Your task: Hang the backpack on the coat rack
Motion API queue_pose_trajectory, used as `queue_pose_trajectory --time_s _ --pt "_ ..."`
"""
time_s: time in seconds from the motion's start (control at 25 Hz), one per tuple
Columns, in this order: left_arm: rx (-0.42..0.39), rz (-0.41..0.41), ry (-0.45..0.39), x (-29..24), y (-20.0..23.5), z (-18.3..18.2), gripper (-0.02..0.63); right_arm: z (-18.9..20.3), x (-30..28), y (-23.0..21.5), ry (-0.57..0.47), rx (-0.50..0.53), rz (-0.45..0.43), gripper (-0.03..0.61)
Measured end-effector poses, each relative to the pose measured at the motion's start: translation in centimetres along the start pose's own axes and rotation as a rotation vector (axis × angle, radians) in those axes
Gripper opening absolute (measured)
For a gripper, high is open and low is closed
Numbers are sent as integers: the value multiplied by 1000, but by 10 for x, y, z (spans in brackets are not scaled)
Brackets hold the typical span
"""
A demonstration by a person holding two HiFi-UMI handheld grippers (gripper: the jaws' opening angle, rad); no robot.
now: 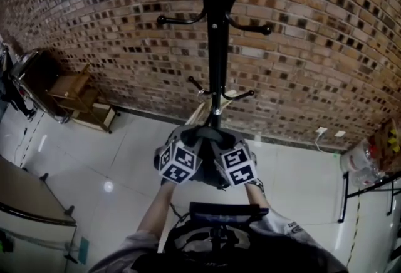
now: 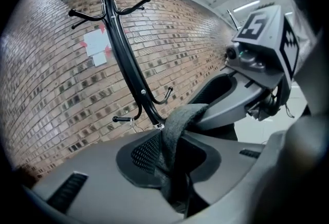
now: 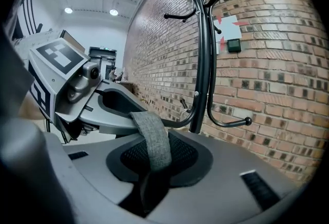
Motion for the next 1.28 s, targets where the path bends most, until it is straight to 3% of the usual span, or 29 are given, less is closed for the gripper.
queue_pose_trajectory --time_s 0.28,0.48,0.64,0.88,1.28 --pt "38 28 -16 -8 17 9 86 -1 -16 -1 25 25 -60 94" --pt "-29 55 -7 -27 24 6 86 5 -27 -15 28 -23 -68 94" --pt "-25 80 -14 -42 30 9 86 9 -37 -26 42 -30 -55 94" --pt "45 117 -17 -66 29 18 86 22 -51 -41 70 -43 -32 94" --pt "196 104 -117 -86 32 24 87 37 -63 -56 34 -131 -40 101"
Point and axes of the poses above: the fingertips, and each gripper's own axes: x backward along the fingers, y to its left, z out of its underside, the point moved 7 cm from there along x, backward along the fingers, and after that the axes turned 6 degrees about -y, right-handed, at the moved point
